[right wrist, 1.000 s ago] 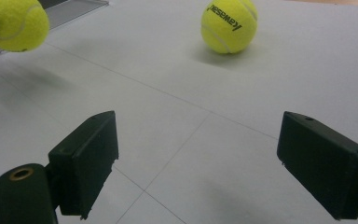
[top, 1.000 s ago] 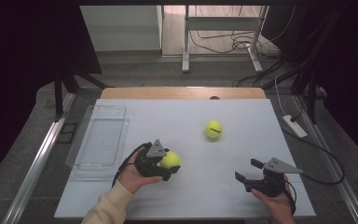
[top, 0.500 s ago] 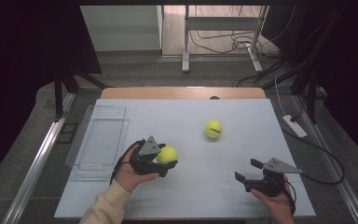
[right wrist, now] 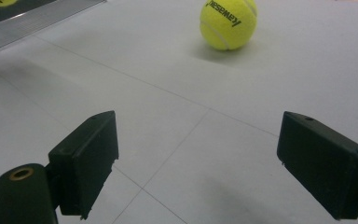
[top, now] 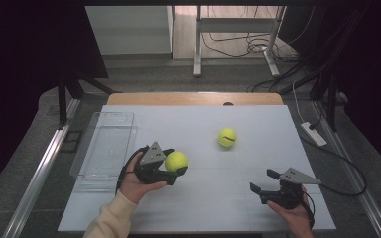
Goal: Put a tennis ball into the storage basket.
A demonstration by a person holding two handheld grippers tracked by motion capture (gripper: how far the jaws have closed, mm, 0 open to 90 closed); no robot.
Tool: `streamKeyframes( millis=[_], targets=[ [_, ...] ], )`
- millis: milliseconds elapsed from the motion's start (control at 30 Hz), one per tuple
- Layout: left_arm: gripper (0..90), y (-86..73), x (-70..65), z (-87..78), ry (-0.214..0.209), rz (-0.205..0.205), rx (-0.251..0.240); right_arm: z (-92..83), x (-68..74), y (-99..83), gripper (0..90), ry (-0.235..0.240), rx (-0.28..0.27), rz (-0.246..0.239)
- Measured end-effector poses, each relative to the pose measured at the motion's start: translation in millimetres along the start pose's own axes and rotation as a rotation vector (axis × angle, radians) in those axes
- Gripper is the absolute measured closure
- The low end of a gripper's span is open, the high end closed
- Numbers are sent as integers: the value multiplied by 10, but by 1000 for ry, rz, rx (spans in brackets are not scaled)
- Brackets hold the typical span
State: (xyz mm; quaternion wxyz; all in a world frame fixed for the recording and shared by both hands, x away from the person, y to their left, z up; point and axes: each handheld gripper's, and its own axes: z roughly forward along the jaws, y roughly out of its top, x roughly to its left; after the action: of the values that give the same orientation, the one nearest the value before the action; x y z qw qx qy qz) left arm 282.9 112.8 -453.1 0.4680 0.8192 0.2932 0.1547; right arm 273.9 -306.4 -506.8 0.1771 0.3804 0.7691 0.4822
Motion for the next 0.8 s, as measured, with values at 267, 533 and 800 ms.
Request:
streamKeyframes(
  millis=[267,533,800],
  targets=[
    [272,25,18,-52,-11,-9,-45,-2,2,-2,127,0,-1,-3],
    [272,52,58,-89,-9,-13,-71,3,5,6,126,-2,-3,-4],
    [271,79,117,-144,7,-23,-88,2,-3,10,126,-1,-7,-6]
  ],
)
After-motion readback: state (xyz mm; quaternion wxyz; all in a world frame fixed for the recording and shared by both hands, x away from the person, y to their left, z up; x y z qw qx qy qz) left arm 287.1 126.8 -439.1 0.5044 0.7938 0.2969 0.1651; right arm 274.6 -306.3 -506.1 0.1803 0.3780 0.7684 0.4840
